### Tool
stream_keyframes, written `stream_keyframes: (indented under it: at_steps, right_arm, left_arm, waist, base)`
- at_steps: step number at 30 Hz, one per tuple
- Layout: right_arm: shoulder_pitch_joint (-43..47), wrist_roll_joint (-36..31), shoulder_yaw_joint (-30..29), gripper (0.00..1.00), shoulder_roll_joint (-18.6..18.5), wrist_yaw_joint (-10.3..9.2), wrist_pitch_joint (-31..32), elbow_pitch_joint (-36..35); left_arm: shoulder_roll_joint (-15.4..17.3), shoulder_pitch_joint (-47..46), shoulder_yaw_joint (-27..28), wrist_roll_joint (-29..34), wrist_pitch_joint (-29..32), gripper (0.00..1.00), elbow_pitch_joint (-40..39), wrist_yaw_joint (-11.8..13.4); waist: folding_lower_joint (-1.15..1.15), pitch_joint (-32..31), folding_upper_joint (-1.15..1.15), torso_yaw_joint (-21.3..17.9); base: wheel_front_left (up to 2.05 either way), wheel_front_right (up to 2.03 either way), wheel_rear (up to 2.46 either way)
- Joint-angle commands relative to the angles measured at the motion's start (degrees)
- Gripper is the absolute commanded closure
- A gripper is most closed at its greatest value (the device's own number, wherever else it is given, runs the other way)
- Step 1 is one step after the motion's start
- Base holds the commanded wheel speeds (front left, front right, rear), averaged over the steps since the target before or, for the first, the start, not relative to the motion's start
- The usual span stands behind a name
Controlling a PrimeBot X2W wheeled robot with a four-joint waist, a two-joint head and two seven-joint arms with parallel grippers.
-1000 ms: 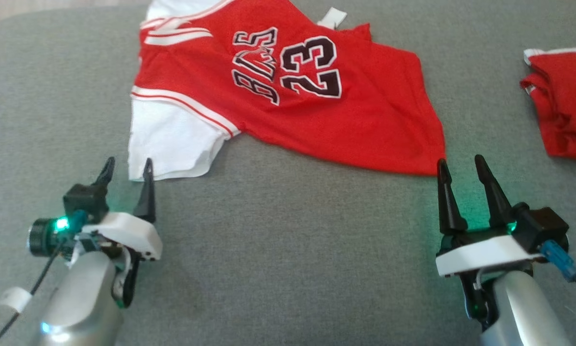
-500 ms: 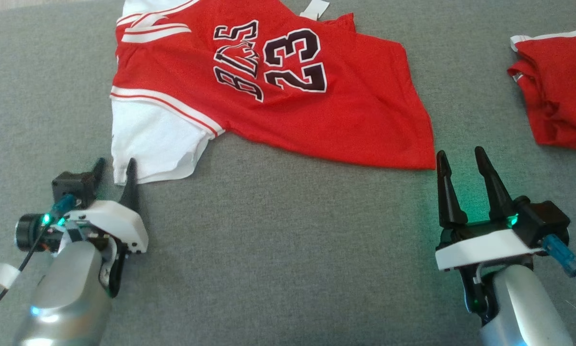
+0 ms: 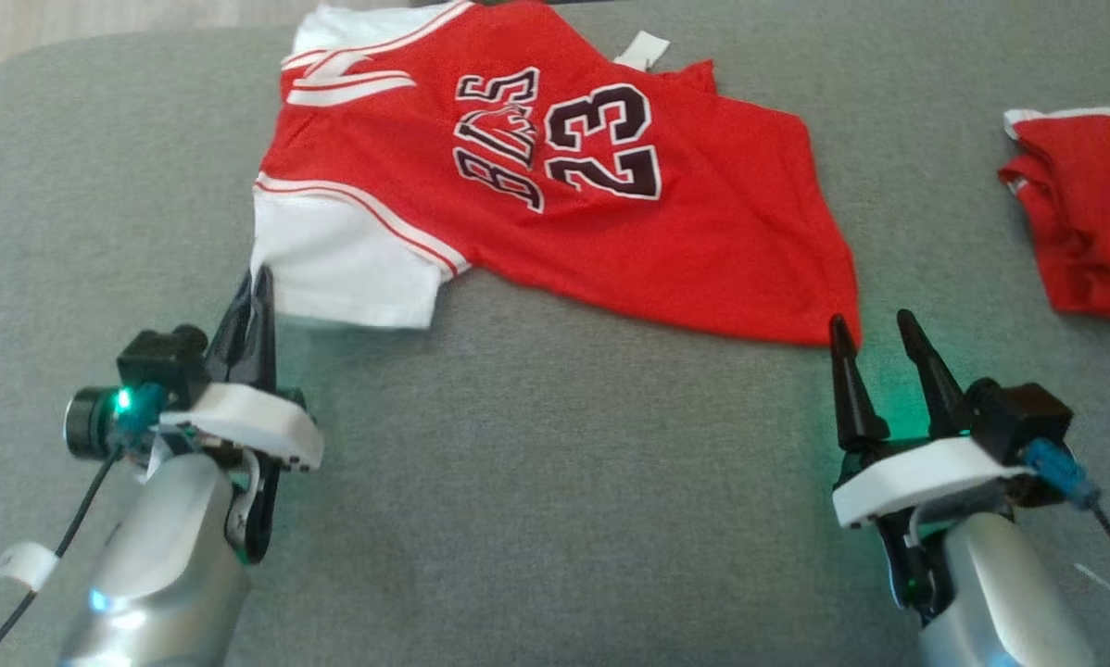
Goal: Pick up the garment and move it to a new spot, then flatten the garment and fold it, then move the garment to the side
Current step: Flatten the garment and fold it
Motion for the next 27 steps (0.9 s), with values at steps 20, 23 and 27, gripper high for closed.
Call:
stream_keyframes:
  at_steps: [20,23,27]
  right_arm:
    - [-10.6,-0.2,0.1,0.28,-0.3,-0.05,3.8,21.4]
    - [-10.7,0.0,0.8,1.00,-0.3,-0.05,3.4,22.7]
    - [-10.7,1.4,1.7,1.00,-0.3,-0.05,1.2,22.4]
  left_arm:
    - [1.6,4.5,2.6,3.3,-2.0,1.00,-18.3,1.5]
    - [1.8,4.8,2.9,3.3,-2.0,1.00,-18.3,1.7]
    - [1.8,5.5,3.4,2.7,-2.0,1.00,-17.6,2.1]
  waist:
    - [0.00,-0.6,0.00,4.4]
    - [0.00,-1.0,0.00,4.2]
    - [0.00,-2.2,0.00,3.6]
  base:
    - [0.00,0.00,0.00]
    - [0.00,0.00,0.00]
    - [0.00,0.00,0.00]
